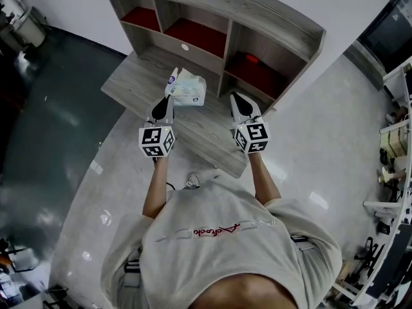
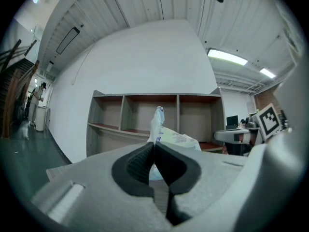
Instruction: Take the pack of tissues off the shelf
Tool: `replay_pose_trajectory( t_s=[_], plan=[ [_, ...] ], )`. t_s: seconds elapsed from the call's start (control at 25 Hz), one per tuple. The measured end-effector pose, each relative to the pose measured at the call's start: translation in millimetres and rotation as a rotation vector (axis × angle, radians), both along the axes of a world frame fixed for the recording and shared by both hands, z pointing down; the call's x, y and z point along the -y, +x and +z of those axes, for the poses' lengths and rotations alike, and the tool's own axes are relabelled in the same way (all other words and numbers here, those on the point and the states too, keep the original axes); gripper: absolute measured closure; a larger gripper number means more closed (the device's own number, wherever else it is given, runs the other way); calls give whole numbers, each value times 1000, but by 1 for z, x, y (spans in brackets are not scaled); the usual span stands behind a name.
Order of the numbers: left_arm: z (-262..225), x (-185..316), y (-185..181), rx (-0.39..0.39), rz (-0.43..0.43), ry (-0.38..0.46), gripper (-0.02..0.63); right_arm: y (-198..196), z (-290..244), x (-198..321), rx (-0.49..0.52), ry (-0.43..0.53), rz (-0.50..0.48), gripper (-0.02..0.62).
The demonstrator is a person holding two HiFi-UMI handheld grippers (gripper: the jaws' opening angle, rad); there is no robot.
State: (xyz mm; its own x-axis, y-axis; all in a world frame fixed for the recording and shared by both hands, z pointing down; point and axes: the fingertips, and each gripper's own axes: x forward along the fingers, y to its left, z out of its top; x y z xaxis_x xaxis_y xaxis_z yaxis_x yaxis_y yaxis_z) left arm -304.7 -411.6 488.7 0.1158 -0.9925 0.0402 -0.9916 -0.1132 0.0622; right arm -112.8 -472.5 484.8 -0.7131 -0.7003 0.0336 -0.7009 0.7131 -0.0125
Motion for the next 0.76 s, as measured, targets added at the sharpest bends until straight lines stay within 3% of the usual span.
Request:
replay_pose_trajectory(
  t_s=[0.76],
  plan=[
    [-1,10,-1,8,10,5,604,-7,-3,8,11,1,-3,589]
  ],
)
